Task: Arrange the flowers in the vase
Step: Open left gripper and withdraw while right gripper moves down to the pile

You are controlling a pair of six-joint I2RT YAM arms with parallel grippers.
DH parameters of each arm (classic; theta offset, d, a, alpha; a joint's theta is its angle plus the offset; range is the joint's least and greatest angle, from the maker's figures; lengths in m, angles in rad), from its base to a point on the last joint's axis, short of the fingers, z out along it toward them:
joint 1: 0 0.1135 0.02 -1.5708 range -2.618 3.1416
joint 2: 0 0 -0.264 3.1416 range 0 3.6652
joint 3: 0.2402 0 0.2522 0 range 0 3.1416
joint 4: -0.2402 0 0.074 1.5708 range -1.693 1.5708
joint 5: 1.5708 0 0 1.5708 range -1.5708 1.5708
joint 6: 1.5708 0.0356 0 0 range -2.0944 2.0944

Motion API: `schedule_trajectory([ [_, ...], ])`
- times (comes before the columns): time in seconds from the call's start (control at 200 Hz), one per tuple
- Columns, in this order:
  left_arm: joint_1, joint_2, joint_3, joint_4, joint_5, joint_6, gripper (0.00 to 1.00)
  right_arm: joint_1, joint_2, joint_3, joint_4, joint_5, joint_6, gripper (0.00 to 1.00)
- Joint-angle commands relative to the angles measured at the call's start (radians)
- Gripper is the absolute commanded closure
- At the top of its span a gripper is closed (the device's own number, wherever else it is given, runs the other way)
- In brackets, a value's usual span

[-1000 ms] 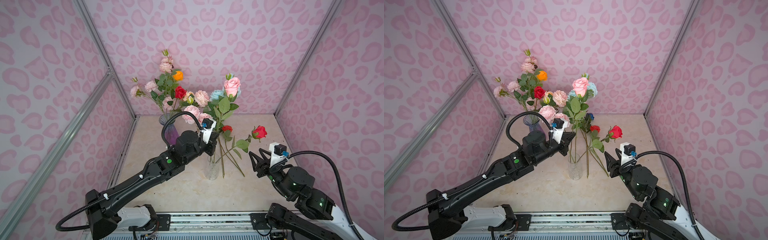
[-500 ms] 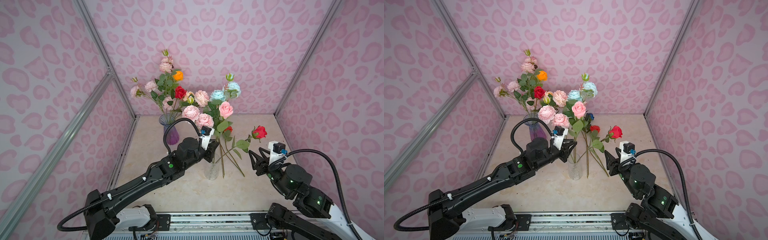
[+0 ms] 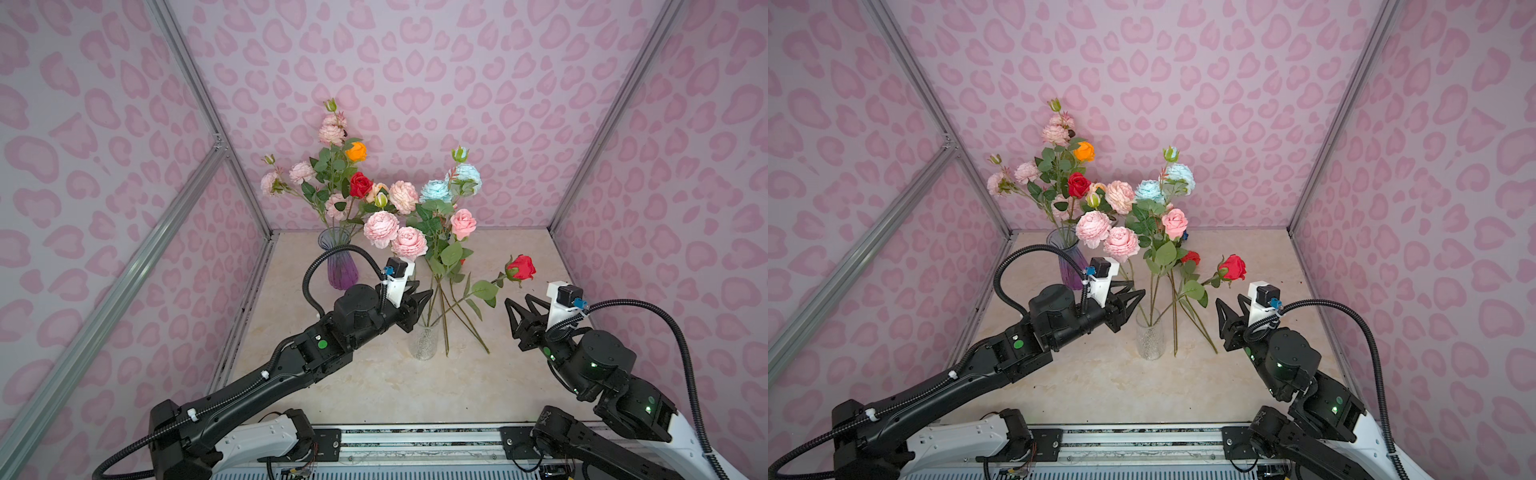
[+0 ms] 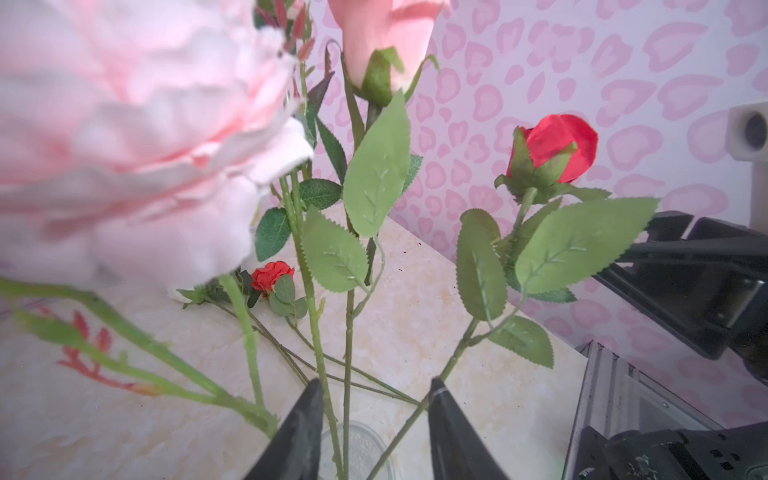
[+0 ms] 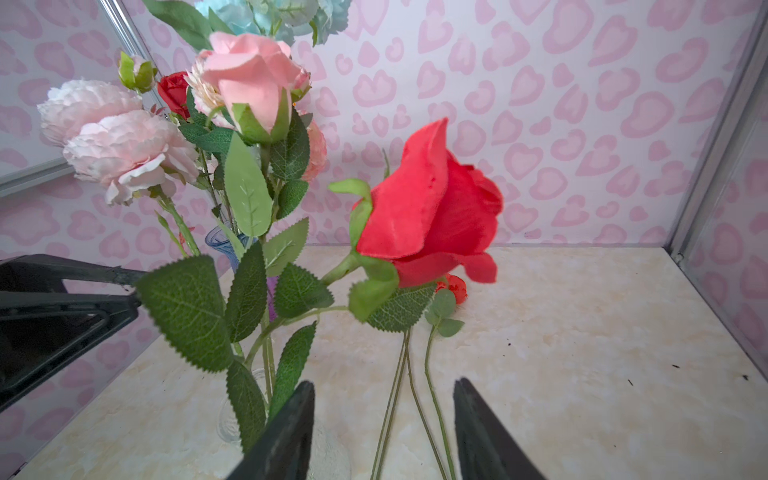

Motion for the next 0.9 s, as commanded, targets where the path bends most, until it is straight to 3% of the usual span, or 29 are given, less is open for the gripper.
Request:
schedule_trajectory([
  [0.0,0.001,-0.05,-0.014,0.013,0.013,-0.012,0.57,-0.002,-0.002,0.026,-0.038,0.081,0.012,0.51],
  [0.175,0.001,-0.185,-0.083,0.01,0.012,-0.049,0.57,-0.028,-0.007,-0.005,-0.081,0.142,0.059,0.65],
  [0.285,0.001,-0.294,-0.153,0.003,-0.022,-0.082,0.56,-0.085,0.001,-0.034,-0.097,0.089,0.099,0.85],
  [0.415,0.001,-0.417,-0.242,-0.011,-0.101,-0.129,0.56,-0.195,0.005,-0.13,-0.049,-0.037,0.178,0.97],
  [0.675,0.001,-0.603,-0.384,-0.058,-0.241,-0.248,0.54,-0.572,0.126,-0.408,0.23,-0.497,0.366,1.0],
  [0.895,0.001,-0.666,-0.498,-0.087,-0.311,-0.356,0.49,-0.598,0.424,-0.378,0.335,-0.634,0.331,0.88],
])
